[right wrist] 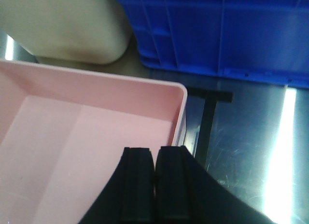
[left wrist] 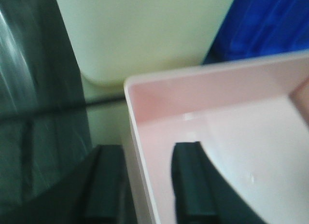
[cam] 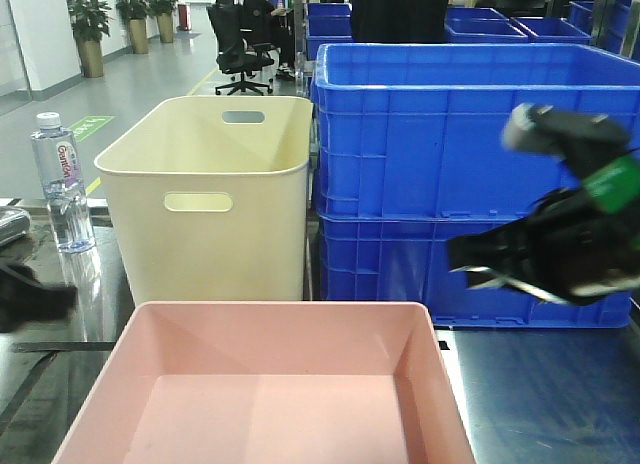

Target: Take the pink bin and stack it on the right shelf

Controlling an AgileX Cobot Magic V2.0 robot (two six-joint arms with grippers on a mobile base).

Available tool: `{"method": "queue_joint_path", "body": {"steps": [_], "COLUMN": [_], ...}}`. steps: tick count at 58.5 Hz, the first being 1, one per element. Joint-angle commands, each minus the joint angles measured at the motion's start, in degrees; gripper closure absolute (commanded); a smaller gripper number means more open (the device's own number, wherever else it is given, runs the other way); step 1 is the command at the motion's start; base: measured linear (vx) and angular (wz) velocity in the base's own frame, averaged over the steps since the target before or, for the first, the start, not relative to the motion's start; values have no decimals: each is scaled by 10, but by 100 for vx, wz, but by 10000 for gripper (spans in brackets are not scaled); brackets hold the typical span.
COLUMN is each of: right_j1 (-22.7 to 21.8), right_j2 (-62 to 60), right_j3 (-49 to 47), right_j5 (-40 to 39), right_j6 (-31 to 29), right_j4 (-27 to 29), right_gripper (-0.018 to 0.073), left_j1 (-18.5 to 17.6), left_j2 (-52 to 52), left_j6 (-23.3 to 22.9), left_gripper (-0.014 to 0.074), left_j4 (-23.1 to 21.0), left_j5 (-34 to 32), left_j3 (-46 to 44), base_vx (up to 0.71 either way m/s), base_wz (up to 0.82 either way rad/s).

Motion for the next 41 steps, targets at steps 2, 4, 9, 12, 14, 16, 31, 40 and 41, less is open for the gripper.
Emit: {"method": "queue_joint_path", "body": {"steps": [2,4,9,12,14,16,31,40,41], "right_j1": [-4,-4,-4,-4,-4,-4,-4,-4,-4], "right_j2": [-70,-89,-121,-132,-139,-141,-144,-144,-144], "right_j3": [28,48,84,97,101,101,101,101,101], "right_j5": [-86,-109,-158,-172,-171,-160,-150,-154,-154], "right_j6": [-7,-7,-7,-7,-6,-6,-6,-6,-6], "right_j4": [-20,-27,-34,-33,-30,-27,-28,-28,-28], "right_gripper": [574,573,573,572,572,572,572,572,572], "left_j1": [-3,-3,-3,-3,-3,-3,-3,-3,-3], "left_j2": [-52,-64,-86,-92,-93,-94,-92,-92,-92], "left_j6": [2,2,3,7,7,6,6,6,6], "left_gripper": [426,478,608,607,606,605,604,604,604], "left_j4": [11,11,12,12,11,11,11,11,11], "left_j5": [-87,-98,-108,-103,-96,-90,-76,-76,-76], "left_j3": [-18,-18,-18,-18,-18,-18,-18,-18,-18], "base_vx": [0,0,0,0,0,0,0,0,0], "base_wz": [0,0,0,0,0,0,0,0,0]}}
